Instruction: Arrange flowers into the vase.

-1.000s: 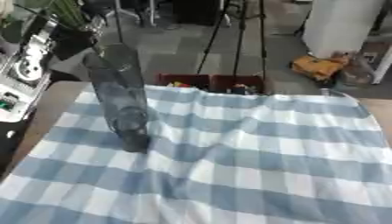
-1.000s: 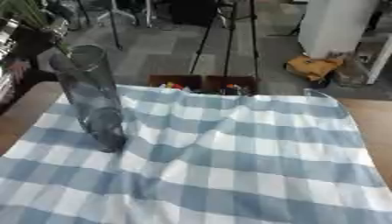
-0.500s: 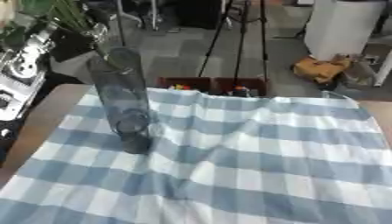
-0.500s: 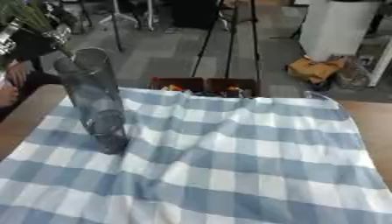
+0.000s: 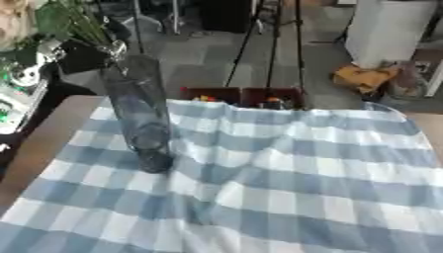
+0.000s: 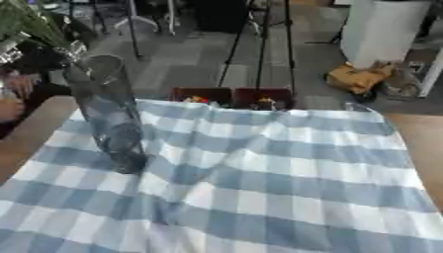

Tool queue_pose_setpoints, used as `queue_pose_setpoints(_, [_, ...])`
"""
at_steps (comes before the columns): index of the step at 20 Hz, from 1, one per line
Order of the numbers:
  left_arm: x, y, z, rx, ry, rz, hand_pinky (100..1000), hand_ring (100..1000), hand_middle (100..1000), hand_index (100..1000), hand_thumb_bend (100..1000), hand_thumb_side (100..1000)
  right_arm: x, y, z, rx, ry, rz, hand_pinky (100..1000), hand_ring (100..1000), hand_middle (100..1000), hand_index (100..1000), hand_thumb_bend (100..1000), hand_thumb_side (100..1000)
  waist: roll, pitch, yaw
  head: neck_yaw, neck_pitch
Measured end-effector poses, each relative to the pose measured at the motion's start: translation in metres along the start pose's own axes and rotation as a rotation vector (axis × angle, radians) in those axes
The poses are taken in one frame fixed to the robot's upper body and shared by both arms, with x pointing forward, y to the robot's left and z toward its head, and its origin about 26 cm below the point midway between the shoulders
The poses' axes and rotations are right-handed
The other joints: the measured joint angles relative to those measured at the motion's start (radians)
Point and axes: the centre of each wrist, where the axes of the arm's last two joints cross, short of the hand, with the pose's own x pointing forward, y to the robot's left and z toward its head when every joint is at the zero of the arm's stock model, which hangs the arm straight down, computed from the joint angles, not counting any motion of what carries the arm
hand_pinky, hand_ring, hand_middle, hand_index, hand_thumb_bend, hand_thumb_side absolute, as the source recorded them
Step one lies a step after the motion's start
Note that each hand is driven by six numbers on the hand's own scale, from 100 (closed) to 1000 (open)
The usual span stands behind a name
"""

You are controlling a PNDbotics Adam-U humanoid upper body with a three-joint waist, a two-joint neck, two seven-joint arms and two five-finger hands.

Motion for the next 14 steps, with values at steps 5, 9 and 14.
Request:
queue_pose_setpoints(5, [-0.001, 0.0027, 0.0014, -0.025, 0.001, -0.012, 246, 600, 668, 784, 100, 584, 0.0, 0.0, 0.0003, -0.002, 0.006, -0.002, 776, 555, 456, 760, 100, 1000, 0.002, -0.004, 0.0, 0.0, 0.0])
queue_pose_setpoints(9, [-0.0011, 0.003, 0.0016, -0.045, -0.007, -0.014, 304, 636, 709, 889, 100, 706, 0.0, 0.0001, 0.001, -0.002, 0.01, -0.003, 777, 555, 455, 759, 100, 1000, 0.004, -0.004, 0.001, 0.0, 0.0])
queue_pose_setpoints(14, [-0.0023, 0.0055, 0.003, -0.073, -0.011, -0.02, 335, 661, 735, 904, 100, 686, 0.0, 0.0003, 0.0021, -0.005, 0.017, -0.006, 777, 555, 455, 759, 100, 1000, 0.006, -0.004, 0.001, 0.0, 0.0])
